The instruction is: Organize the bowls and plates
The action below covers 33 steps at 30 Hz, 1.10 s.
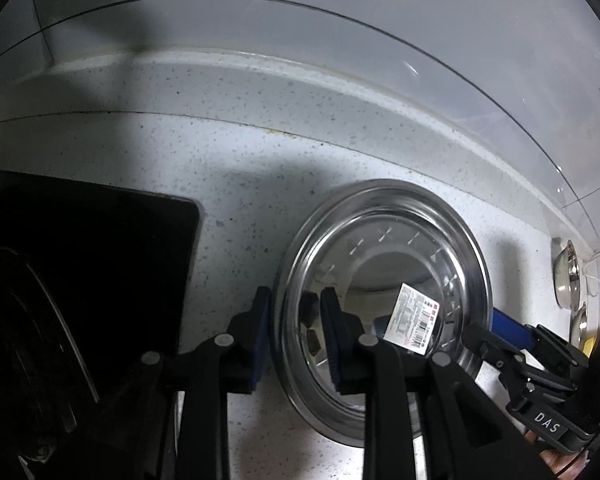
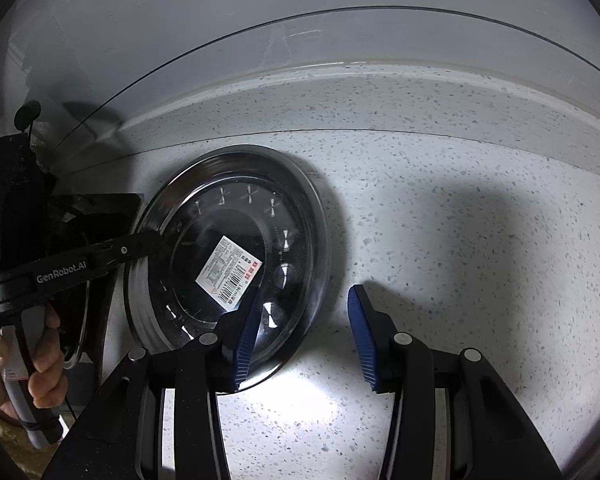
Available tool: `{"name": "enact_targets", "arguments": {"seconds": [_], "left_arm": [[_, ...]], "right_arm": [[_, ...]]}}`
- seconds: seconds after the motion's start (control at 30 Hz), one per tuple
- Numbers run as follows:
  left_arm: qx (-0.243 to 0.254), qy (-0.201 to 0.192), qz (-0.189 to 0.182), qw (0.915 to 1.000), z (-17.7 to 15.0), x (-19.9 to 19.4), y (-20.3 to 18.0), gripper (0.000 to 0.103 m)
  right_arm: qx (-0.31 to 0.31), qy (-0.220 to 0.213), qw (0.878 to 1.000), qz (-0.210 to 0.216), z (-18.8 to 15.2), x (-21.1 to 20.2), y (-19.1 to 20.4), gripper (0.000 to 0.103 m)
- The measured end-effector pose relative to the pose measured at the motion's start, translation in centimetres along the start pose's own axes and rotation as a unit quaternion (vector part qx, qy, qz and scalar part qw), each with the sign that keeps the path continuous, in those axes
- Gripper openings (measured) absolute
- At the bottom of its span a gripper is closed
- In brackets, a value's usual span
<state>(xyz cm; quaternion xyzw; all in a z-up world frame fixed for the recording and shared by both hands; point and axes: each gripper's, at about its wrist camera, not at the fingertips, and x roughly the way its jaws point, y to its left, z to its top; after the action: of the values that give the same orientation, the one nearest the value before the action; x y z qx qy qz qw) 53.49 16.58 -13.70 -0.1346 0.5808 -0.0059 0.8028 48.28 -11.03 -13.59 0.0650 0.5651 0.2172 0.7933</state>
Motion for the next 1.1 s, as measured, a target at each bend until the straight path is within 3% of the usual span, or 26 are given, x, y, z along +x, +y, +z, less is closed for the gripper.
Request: {"name": "enact_targets", "arguments": {"seconds": [0.17, 0.27, 0.37, 0.5, 0.83, 1.1], "left_arm": [[0.01, -0.011, 0.01, 0.9999, -1.4, -0.2, -1.0, 0.023], [0.019, -0.018, 0.019, 0.9995, -2.2, 0.0, -2.2, 0.021], [0.023, -0.025, 0.043, 0.9985, -2.6, -0.1, -2.6, 0.014], [0.024, -0.026, 0.042, 0.9985, -3.7, -0.2, -2.9, 0.013], [0.028, -0.028, 0.039, 0.9985, -6.5, -1.1, -4.0, 0.012], [0.026, -0.039, 0.024, 0.9986, -9.6, -4.2, -4.9, 0.012]], "right_arm": [[-0.009, -0.002, 1.0, -0.004, 0.2, 0.3, 0.4, 0.04], [-0.026, -0.003, 1.0, -0.017, 0.2, 0.6, 1.2, 0.027], [-0.035, -0.009, 0.999, -0.028, 0.2, 0.9, 1.9, 0.023], [-0.033, -0.014, 0.999, -0.036, -0.2, 0.5, 1.4, 0.014], [-0.028, -0.029, 0.998, -0.041, -2.3, -1.3, 0.9, 0.013], [-0.031, -0.039, 0.998, -0.04, -4.5, -4.0, 1.7, 0.013]]}}
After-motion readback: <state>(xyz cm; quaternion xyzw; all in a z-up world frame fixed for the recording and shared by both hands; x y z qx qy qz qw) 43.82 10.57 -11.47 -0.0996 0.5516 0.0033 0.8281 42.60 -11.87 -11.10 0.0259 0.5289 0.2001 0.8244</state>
